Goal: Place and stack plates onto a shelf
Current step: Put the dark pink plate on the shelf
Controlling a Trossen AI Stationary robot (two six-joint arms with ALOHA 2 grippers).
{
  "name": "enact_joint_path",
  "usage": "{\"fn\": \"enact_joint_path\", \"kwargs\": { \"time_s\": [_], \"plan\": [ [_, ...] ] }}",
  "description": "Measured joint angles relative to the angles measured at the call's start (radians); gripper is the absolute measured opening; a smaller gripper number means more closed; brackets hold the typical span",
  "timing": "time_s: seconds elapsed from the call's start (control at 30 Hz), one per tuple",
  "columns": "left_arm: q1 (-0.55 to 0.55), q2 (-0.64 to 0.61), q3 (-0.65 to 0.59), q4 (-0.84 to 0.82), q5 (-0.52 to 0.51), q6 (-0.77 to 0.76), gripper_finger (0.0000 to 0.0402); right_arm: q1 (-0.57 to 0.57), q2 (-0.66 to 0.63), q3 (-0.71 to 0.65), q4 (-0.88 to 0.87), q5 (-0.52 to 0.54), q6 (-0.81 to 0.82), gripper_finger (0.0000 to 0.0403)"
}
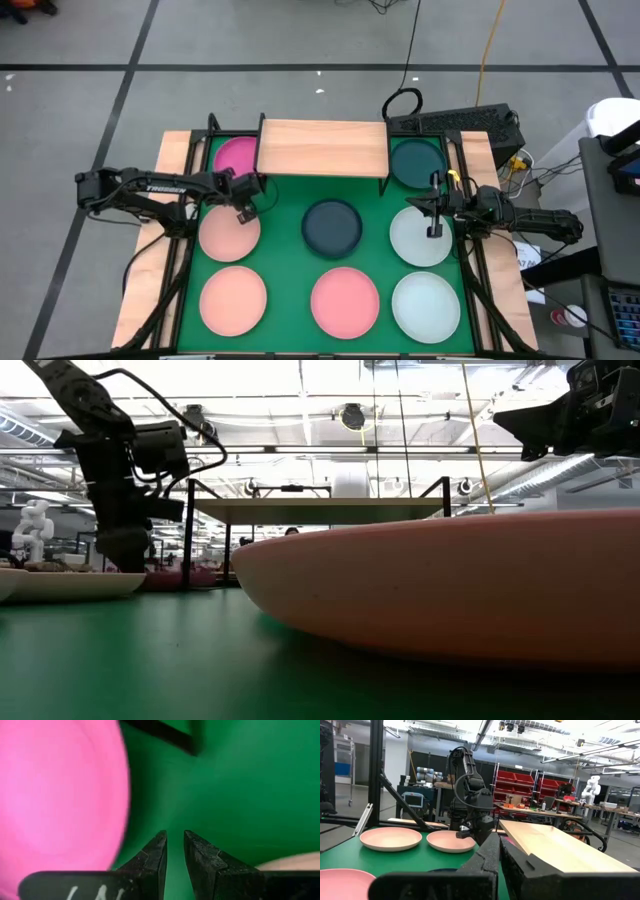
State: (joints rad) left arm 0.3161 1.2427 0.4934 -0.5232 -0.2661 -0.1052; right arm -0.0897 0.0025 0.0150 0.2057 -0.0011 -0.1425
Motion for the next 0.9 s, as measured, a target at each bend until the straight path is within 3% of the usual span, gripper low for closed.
{"fn": "enact_joint_path", "kwargs": {
  "time_s": [0.23, 0.6, 0.9],
  "plan": [
    [-0.017, 0.0, 0.0, -0.008, -0.092, 0.003, 0.0072, 0.0, 0.0, 0.0, 0.0, 0.0, 0.0, 0.0],
    [-0.042, 0.0, 0.053, -0.068, -0.157, 0.033, 0.0072, 0.0, 0.0, 0.0, 0.0, 0.0, 0.0, 0.0],
    [0.015, 0.0, 0.053, -0.059, -0.179, 0.056, 0.0072, 0.0, 0.0, 0.0, 0.0, 0.0, 0.0, 0.0]
  ]
}}
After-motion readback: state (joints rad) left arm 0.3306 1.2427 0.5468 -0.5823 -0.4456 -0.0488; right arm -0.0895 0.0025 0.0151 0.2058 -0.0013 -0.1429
